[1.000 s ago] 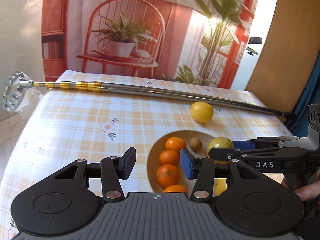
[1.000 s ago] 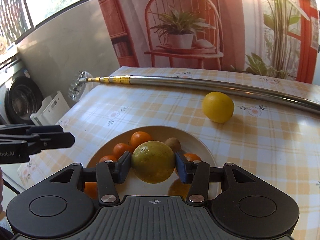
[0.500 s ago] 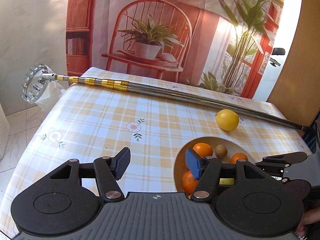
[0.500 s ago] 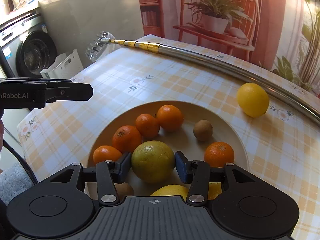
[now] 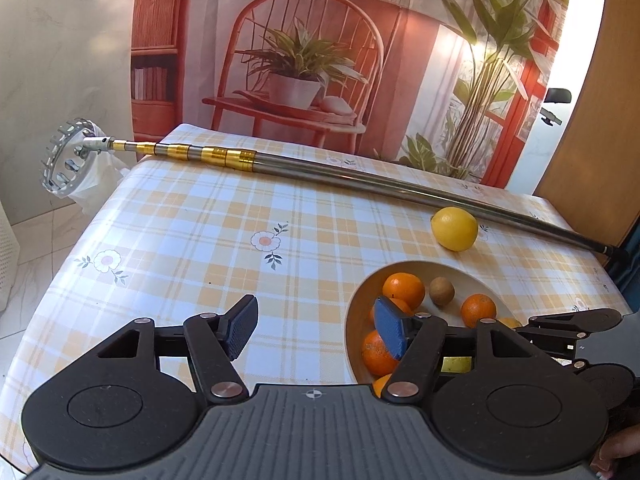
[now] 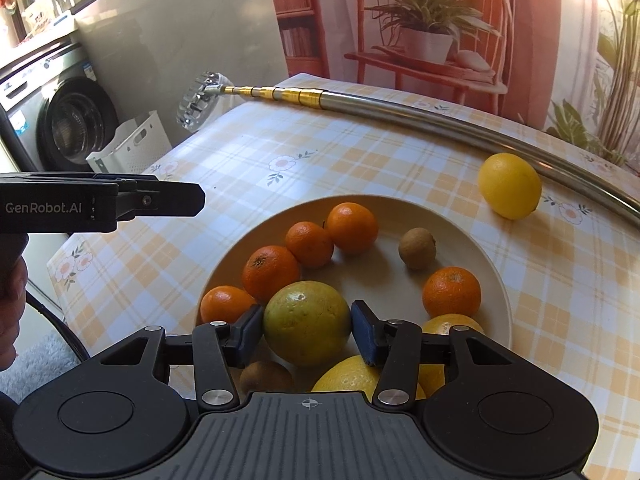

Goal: Organize fruits
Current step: 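Lower both fruits onto the plate and open the left and right tools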

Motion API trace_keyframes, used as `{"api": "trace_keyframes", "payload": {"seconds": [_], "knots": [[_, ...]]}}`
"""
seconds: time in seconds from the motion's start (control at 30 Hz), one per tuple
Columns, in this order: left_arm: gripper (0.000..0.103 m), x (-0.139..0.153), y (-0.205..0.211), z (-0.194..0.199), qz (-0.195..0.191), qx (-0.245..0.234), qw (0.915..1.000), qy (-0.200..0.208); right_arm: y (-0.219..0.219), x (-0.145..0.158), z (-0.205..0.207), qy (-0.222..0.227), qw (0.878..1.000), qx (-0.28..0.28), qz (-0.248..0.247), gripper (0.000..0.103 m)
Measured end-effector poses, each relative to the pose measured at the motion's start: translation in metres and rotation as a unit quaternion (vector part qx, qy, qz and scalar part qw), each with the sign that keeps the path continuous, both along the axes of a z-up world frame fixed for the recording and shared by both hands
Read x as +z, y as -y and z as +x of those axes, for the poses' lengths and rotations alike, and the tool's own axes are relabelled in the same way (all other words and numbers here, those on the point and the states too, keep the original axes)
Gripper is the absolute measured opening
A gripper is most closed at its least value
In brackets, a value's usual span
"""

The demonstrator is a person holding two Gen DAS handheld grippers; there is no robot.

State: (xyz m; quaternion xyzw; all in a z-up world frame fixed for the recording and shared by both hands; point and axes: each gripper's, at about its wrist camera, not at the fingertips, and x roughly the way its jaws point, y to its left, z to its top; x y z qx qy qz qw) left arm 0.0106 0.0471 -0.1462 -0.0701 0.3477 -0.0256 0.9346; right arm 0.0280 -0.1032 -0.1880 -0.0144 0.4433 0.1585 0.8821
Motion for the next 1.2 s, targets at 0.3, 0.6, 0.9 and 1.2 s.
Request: {"api": "trace_keyframes", "payload": {"seconds": [0.3, 0.6, 0.9, 1.2], "knots": [[0.069, -0.002, 0.002, 0.0, 0.004, -0.005, 1.0, -0.007, 0.004, 0.003, -0.01, 0.014, 0.999, -0.015, 0.03, 0.051], [0.069, -0.004, 0.009, -0.001, 0.014, -0.024, 0.9996, -0.009, 0.01, 0.01, -0.021, 0.05, 0.998, -0.045, 0.022, 0.06], [0.07, -0.005, 0.009, -0.001, 0.015, -0.026, 0.9995, -0.012, 0.031, 0.023, -0.028, 0.092, 0.99, -0.099, 0.035, 0.093], [0.072, -0.007, 0.01, 0.001, 0.023, -0.03, 0.9991, -0.018, 0.067, 0.034, -0.028, 0.108, 0.977, -0.168, 0.077, 0.102]]}}
